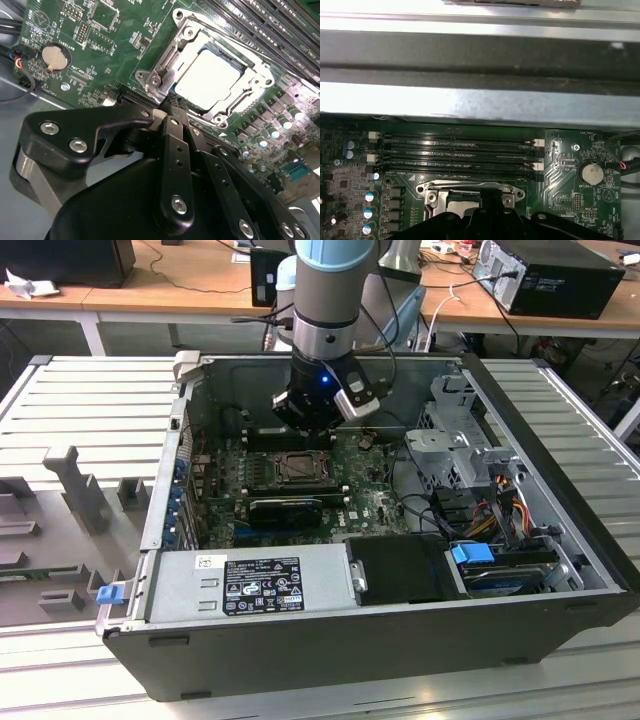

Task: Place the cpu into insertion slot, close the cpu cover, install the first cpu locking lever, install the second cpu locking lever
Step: 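Install the second cpu locking lever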

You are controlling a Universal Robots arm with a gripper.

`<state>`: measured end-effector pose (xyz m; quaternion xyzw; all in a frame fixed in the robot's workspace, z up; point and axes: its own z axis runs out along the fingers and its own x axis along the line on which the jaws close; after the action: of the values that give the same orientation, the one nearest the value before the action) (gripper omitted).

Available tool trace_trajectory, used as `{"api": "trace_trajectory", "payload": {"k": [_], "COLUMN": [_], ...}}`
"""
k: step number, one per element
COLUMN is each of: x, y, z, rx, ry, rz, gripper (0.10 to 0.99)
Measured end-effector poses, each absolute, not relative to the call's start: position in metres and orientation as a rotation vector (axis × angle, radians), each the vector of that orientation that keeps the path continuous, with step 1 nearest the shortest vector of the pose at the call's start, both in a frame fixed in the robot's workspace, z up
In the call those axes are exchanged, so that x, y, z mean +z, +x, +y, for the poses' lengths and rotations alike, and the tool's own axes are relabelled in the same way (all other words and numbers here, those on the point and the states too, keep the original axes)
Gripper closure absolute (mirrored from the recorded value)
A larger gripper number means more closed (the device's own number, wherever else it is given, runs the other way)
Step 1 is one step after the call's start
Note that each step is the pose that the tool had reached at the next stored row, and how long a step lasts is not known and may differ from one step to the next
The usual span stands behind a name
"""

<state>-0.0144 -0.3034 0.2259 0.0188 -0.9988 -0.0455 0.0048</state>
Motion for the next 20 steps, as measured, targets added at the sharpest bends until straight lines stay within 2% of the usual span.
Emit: {"api": "trace_trajectory", "payload": {"k": [20], "x": [0.230], "y": [-0.014], "z": [-0.315], "rx": [-0.142], "ry": [0.059], "rz": [-3.128], "gripper": [0.980]}}
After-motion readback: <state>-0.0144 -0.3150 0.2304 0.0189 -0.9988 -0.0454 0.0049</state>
